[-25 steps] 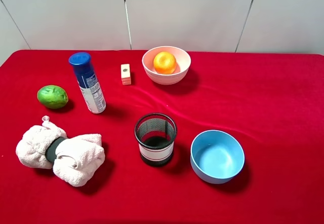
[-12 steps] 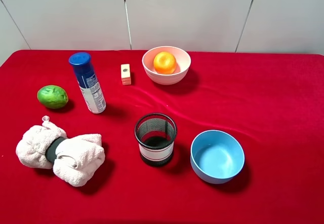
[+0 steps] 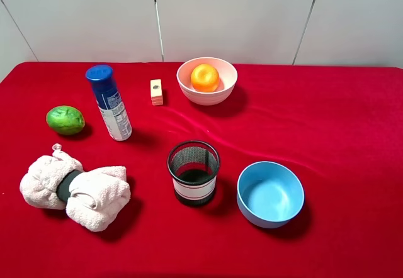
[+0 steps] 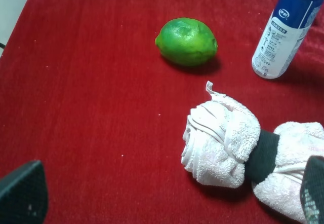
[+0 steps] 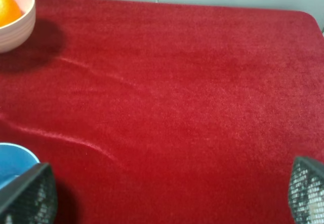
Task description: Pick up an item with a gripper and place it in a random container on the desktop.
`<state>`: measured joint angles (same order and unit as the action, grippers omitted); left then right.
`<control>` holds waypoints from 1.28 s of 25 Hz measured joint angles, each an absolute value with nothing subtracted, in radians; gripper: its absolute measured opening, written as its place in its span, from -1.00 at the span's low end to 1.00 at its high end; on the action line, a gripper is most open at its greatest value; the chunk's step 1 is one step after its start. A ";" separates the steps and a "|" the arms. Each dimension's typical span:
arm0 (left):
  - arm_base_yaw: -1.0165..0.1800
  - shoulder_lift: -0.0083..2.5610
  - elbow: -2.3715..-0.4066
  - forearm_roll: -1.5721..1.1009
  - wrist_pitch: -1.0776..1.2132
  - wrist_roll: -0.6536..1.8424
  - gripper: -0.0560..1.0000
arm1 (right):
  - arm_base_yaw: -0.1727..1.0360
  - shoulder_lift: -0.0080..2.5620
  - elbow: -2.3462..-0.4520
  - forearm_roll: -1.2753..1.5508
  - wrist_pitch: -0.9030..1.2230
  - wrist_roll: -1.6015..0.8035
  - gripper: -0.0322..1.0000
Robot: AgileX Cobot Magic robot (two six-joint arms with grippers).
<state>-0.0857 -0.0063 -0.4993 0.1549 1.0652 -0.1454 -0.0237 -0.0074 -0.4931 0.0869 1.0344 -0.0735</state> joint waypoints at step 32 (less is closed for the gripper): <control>-0.086 -0.006 -0.499 0.155 1.065 -0.145 0.99 | -0.024 -0.007 -0.492 0.086 1.032 -0.074 0.41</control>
